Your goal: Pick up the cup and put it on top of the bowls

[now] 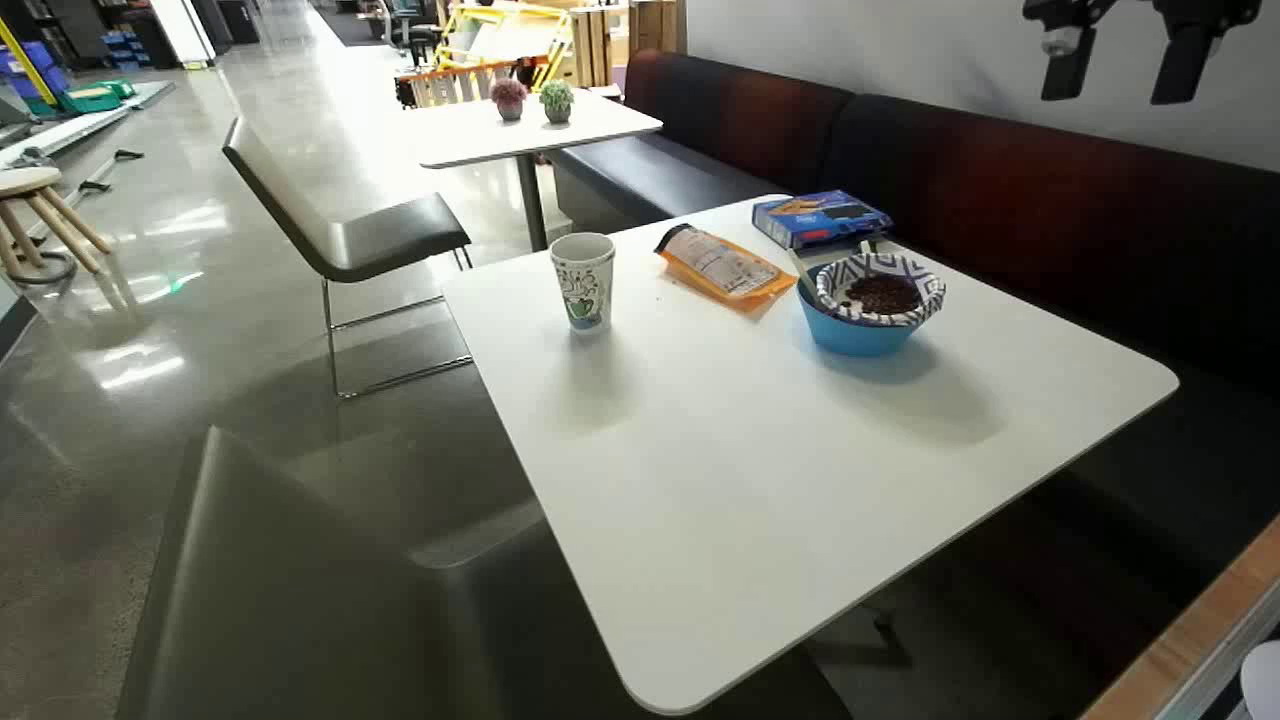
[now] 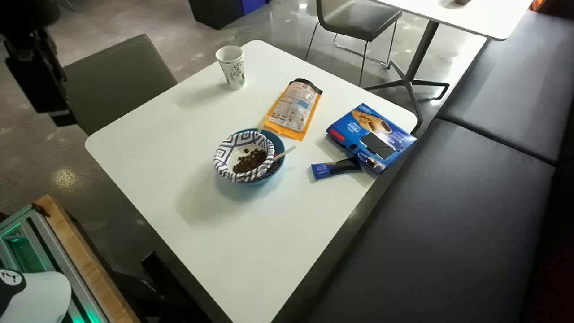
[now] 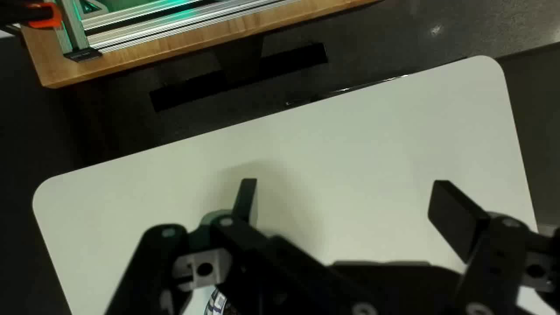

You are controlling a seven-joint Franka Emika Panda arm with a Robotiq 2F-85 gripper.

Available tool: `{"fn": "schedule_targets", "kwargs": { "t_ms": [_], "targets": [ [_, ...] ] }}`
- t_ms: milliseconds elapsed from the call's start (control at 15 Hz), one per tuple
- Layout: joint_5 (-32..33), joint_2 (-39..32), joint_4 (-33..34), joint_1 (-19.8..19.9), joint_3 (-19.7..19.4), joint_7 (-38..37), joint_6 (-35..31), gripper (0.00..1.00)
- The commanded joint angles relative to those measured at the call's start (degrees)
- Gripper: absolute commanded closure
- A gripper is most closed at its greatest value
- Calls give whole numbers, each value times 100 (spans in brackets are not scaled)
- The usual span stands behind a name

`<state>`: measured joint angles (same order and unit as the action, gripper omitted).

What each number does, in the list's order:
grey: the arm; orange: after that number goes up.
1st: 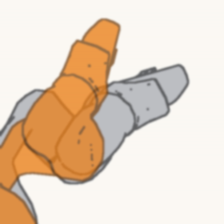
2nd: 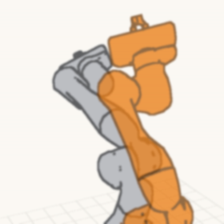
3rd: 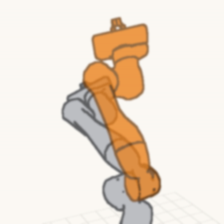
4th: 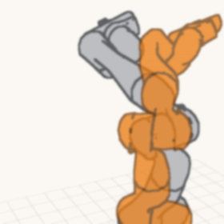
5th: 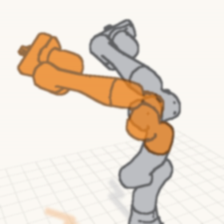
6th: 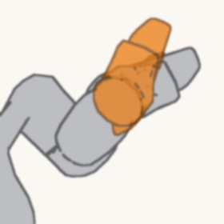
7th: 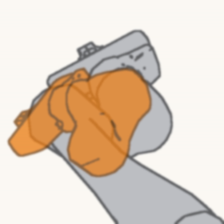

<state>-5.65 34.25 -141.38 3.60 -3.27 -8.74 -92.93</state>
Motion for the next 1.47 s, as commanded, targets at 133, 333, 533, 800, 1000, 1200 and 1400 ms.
{"fn": "schedule_targets", "kwargs": {
  "t_ms": [133,333,533,800,1000,1200,1400],
  "targets": [
    [-26,-5,9,71,57,32,12,0],
    [-26,-5,9,71,57,32,12,0],
    [-26,-5,9,71,57,32,12,0],
    [-358,-604,104,-238,336,67,-312,0],
    [-510,-1223,262,-481,669,30,-1069,0],
    [-384,-2067,670,-643,903,37,-1909,0],
    [-318,-2903,1303,-783,992,212,-2513,0]
  ]
}}
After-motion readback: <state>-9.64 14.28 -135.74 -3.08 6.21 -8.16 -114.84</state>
